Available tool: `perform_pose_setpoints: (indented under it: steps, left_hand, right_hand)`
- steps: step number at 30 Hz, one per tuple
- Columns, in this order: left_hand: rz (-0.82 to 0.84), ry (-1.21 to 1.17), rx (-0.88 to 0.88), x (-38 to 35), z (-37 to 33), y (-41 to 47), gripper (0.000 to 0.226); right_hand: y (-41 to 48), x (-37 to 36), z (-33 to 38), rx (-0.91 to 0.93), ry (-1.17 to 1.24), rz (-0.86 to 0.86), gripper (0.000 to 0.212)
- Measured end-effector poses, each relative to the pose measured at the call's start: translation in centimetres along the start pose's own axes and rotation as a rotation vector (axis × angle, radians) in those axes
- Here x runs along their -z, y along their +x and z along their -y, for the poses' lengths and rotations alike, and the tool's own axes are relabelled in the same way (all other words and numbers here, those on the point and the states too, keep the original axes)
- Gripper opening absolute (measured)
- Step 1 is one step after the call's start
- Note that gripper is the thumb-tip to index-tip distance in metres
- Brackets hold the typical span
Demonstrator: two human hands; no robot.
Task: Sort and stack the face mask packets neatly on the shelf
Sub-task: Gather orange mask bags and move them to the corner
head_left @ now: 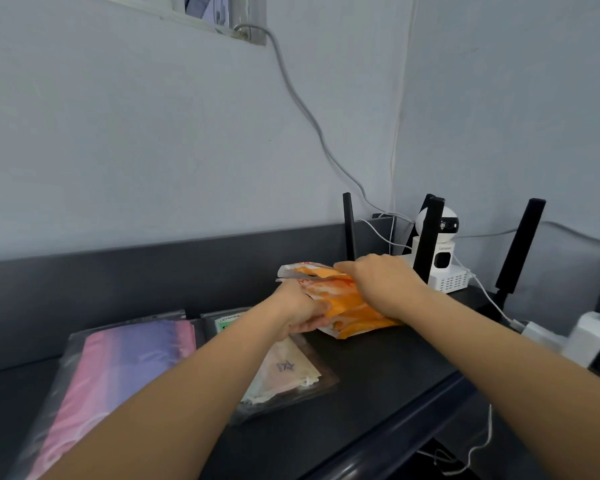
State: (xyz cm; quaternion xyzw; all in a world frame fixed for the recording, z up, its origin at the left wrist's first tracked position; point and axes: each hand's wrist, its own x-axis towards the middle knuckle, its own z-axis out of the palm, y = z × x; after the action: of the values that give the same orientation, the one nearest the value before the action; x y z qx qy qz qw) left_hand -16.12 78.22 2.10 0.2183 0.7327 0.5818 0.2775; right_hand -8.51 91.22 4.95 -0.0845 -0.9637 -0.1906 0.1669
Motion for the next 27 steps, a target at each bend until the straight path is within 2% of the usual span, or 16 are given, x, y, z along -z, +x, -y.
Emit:
perform_pose_setpoints:
  steps: [3, 10, 13, 17, 20, 21, 24, 27]
  left_hand:
    - [-0.011, 0.136, -0.007, 0.2, 0.1, 0.5, 0.027]
    - [-0.083, 0.252, 0.002, 1.9, 0.3, 0.0, 0.03]
    - [-0.115, 0.282, -0.019, 3.7, 0.2, -0.7, 0.02]
    - [-0.184, 0.375, -0.073, 6.4, 0.4, -2.0, 0.006]
    - [-0.216, 0.485, -0.093, 8.4, 0.5, -3.2, 0.015]
    - [-0.235, 0.523, -0.104, 9.1, 0.7, -3.8, 0.01]
    - [-0.33, 0.638, -0.129, 11.3, 1.3, -6.1, 0.038]
    - [-0.404, 0.784, -0.12, 14.0, 2.0, -9.6, 0.041]
  right_hand:
    - [0.2, -0.2, -0.1, 0.004, 0.049, -0.002, 0.053]
    - [0.0, -0.2, 0.3, -0.024, 0.128, 0.036, 0.048]
    - [0.1, 0.3, 1.1, -0.004, 0.157, 0.055, 0.053]
    - [0.7, 0.7, 2.7, 0.052, 0.079, 0.083, 0.049]
    - [1.3, 1.2, 3.4, 0.04, 0.053, 0.059, 0.055]
    - [1.5, 1.4, 3.8, 0.044, 0.058, 0.036, 0.056]
    - [2.4, 2.2, 6.3, 0.11, 0.103, -0.034, 0.06]
    - [3.0, 3.2, 10.9, 0.208, 0.165, -0.063, 0.063]
